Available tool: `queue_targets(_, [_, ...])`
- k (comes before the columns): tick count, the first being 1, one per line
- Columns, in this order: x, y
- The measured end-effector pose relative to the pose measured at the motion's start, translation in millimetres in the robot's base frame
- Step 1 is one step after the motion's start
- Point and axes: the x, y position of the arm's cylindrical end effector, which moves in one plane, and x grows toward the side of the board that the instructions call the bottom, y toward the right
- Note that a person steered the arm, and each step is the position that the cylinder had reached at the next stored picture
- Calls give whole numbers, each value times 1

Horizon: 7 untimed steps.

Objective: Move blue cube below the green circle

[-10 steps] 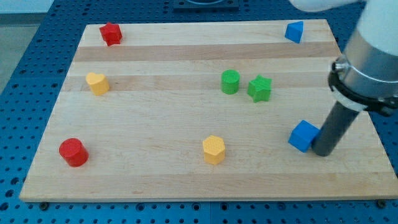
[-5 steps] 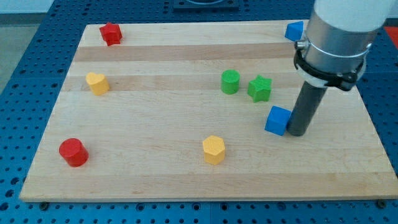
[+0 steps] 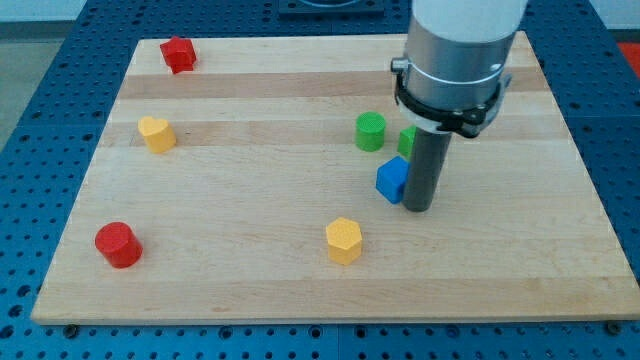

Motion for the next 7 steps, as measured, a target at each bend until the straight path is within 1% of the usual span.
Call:
queue_targets(2, [-6,-14])
queue_targets(4, [-24,-15])
queue_targets(5, [-25,-15])
queue_targets(6, [-19,-16])
queue_targets(7, [4,-16])
